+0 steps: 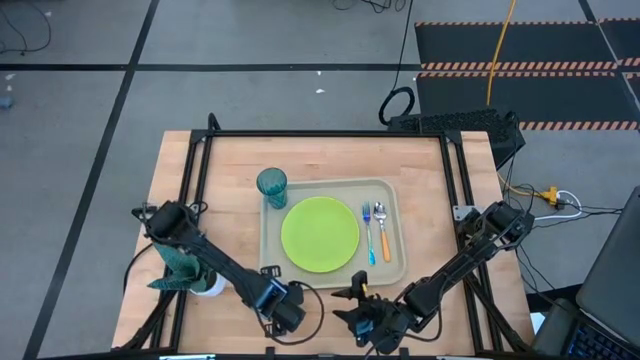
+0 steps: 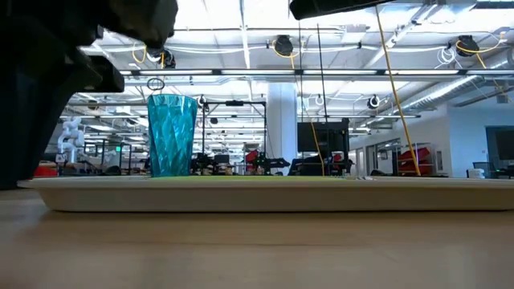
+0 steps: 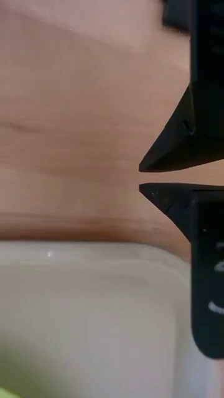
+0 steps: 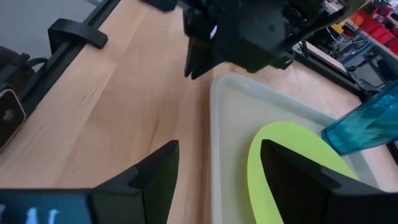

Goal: Pick and place plate/cup/fork/spoon on tray
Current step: Adjust the gray serving tray

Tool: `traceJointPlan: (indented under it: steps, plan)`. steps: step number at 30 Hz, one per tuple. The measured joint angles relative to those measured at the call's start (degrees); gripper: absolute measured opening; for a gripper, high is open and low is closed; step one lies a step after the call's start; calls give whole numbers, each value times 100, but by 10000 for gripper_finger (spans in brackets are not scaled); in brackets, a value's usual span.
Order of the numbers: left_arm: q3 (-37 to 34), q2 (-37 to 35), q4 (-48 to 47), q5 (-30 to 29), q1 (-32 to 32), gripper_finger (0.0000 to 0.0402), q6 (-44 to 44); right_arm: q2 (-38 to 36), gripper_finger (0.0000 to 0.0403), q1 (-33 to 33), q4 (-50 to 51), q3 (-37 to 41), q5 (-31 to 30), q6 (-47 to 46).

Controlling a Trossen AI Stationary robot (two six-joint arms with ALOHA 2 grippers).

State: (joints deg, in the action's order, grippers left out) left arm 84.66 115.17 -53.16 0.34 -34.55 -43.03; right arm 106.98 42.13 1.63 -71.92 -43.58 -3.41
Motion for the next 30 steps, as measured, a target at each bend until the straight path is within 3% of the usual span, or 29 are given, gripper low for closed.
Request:
traceJointPlan:
  steps: [30]
  plan:
    - [-26,77,-699,-645,39,42,-79,2,219,15,2,24,11,-128]
